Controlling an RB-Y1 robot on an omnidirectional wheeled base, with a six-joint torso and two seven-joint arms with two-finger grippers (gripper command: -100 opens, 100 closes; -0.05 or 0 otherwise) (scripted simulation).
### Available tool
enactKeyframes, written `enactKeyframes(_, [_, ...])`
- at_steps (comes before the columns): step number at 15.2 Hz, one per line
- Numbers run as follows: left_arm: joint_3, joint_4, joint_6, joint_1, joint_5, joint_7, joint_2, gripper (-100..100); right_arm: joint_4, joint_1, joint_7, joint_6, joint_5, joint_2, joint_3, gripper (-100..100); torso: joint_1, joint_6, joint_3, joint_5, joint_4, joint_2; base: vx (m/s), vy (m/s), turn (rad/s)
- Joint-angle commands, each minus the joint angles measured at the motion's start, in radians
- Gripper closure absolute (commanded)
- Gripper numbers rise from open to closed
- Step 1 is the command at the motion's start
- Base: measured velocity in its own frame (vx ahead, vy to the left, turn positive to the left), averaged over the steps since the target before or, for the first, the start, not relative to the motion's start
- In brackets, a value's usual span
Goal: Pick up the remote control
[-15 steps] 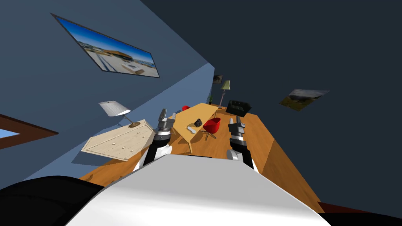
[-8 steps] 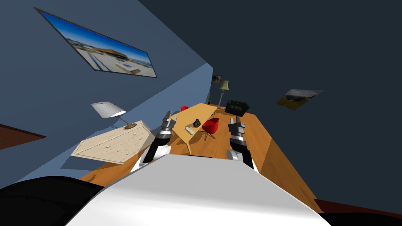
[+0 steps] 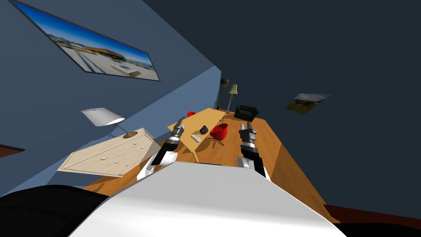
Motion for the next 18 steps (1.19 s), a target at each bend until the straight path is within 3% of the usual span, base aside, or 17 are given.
enactKeyframes(1, [0.003,0.003,0.029,-0.002,0.003,-0.009,0.003,-100,0.000,0.000,0.000,0.000,0.000,0.000,0.000,0,0.000,0.000,0.000,0.000,0.000,0.000,0.025,-0.030,-0.016])
enactKeyframes(2, [0.012,0.029,0.065,-0.009,0.011,-0.034,0.015,-100,0.000,0.000,0.000,0.000,0.000,0.000,0.000,0,0.000,0.000,0.000,0.000,0.000,0.001,0.039,-0.034,-0.052])
enactKeyframes(4, [0.012,0.029,0.081,-0.009,0.011,-0.034,0.015,-100,0.000,0.000,0.000,0.000,0.000,0.000,0.000,0,0.000,0.000,0.000,0.000,0.000,0.000,0.039,-0.032,-0.033])
enactKeyframes(7, [0.032,0.082,0.162,-0.025,0.027,-0.086,0.035,-100,0.000,0.000,0.000,0.000,0.000,0.000,0.000,0,0.000,0.000,0.000,0.000,0.000,0.000,0.050,-0.042,-0.062])
enactKeyframes(9, [0.032,0.082,0.189,-0.025,0.027,-0.086,0.035,-100,0.000,0.000,0.000,0.000,0.000,0.000,0.000,0,-0.001,0.000,-0.001,0.000,0.000,-0.002,0.060,-0.042,-0.039])
enactKeyframes(10, [0.042,0.110,0.226,-0.033,0.036,-0.113,0.044,-100,0.000,0.000,0.000,0.000,0.000,0.000,0.000,0,0.000,0.000,-0.001,0.000,0.000,-0.001,0.053,-0.029,-0.064])
enactKeyframes(11, [0.042,0.110,0.246,-0.033,0.036,-0.113,0.044,-100,0.000,0.000,0.000,0.000,0.000,0.000,0.000,0,0.000,0.000,-0.001,0.000,0.000,-0.001,0.053,-0.029,-0.057])
enactKeyframes(12, [0.042,0.110,0.246,-0.033,0.036,-0.113,0.044,-100,0.000,0.000,0.000,0.000,0.000,0.000,0.000,0,0.000,0.000,-0.001,0.000,0.000,-0.001,0.037,-0.018,-0.011])
enactKeyframes(15, [0.063,0.167,0.326,-0.050,0.054,-0.168,0.060,-100,0.000,0.000,0.000,0.000,0.000,0.000,0.000,0,0.001,0.000,-0.001,0.000,0.000,-0.001,0.059,-0.031,-0.068])
enactKeyframes(18, [0.063,0.167,0.362,-0.050,0.054,-0.168,0.060,-100,0.000,0.000,0.000,0.000,0.000,0.000,0.000,0,0.001,0.000,-0.001,0.000,0.000,-0.002,0.055,-0.022,-0.023])
